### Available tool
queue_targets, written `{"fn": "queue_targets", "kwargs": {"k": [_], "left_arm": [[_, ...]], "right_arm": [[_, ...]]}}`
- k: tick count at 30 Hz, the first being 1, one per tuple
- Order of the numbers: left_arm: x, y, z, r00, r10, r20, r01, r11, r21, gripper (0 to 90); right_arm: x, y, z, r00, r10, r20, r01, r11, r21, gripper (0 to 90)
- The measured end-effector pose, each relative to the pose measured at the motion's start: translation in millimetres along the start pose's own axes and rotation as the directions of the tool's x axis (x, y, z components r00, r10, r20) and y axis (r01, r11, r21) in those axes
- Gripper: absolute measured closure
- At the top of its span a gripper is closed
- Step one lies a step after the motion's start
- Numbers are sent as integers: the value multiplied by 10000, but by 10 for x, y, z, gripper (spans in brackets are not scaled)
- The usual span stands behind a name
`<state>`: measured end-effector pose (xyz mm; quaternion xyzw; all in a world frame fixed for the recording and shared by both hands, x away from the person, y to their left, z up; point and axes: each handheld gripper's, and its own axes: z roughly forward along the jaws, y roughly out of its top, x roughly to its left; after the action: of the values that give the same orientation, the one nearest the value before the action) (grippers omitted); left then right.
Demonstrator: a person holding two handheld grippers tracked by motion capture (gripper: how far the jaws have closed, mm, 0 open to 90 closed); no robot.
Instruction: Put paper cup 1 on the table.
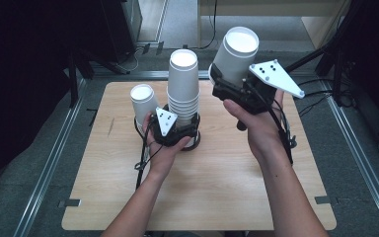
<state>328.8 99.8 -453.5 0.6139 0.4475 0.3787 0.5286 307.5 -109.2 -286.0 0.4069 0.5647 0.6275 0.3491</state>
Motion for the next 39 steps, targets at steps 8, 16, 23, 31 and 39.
{"fn": "queue_targets", "kwargs": {"k": [8,16,23,31,39], "left_arm": [[-6,27,-53,9993,-173,335,173,9999,-6,0],[-5,38,-150,9977,-209,645,211,9998,-18,0],[-15,20,-242,9948,-275,985,258,9995,185,0],[-31,39,-404,9911,-372,1276,335,9990,308,0],[-35,58,-574,9855,-580,1597,514,9977,451,0]], "right_arm": [[-196,-377,-158,9990,-217,385,195,9982,564,145],[-306,-678,-323,9965,-601,587,545,9942,925,144],[-363,-866,-465,9938,-848,722,770,9915,1052,144],[-384,-1102,-611,9843,-1544,855,1426,9813,1296,144],[-356,-1375,-706,9767,-1782,1196,1600,9761,1473,144]]}}
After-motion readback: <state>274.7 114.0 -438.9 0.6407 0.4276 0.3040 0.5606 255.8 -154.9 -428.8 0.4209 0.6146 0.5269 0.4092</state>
